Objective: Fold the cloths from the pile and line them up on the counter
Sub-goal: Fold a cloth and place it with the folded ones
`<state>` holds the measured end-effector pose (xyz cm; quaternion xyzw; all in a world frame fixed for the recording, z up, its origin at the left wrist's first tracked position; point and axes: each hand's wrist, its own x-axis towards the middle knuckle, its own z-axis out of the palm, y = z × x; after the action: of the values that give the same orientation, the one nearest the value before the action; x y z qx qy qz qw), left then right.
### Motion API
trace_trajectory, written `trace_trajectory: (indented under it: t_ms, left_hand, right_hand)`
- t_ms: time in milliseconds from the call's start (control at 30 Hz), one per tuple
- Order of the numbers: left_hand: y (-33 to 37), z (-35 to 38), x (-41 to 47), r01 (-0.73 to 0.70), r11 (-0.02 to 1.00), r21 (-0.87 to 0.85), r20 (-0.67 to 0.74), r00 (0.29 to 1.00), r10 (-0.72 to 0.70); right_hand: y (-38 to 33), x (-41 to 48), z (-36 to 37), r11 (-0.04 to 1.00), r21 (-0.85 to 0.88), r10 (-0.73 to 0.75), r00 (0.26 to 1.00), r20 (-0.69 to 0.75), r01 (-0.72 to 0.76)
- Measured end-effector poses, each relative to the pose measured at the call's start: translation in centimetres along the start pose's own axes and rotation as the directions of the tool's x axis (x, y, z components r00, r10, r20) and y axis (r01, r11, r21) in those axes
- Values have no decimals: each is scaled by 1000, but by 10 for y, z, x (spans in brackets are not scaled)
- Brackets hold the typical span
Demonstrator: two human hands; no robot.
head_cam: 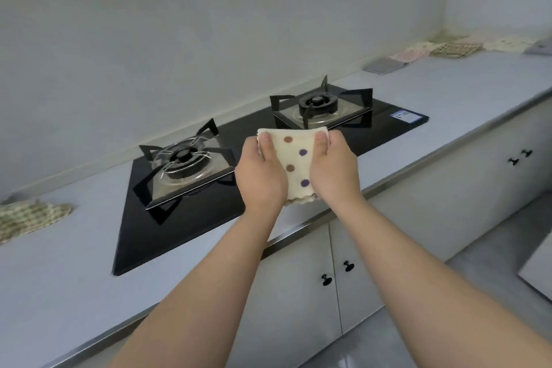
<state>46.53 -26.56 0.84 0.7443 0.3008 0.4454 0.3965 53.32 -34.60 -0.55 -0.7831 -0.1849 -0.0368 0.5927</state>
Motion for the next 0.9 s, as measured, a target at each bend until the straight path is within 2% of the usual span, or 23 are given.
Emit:
trace_trajectory:
  t_ms: [133,233,433,600,733,900]
  left_hand:
    - [34,68,2,51,999,-2,108,993,-51]
    - [67,98,10,136,990,-26,160,979,-130]
    - [191,171,-3,202,979,13,288,937,-197]
    - [294,232,-34,308,951,-4,421,864,-278]
    - [349,271,-45,342,939,-25,486,825,-287]
    - [374,308,-48,347,937,-31,543,793,-276]
  right_hand:
    - [22,47,-53,989,-27,142,986,-83,-145]
    - [14,73,-93,981,-17,189,975,-118,-192]
    - [-20,128,-229,955,-62,279,948,-151,-291]
    - [-30,166,-347,916,-55,376,900,-223,-396]
    - [-38,189,-410,901,-137,364,890,-276,-411]
    - [-31,213,-449,892,-171,363,887,-286,-419]
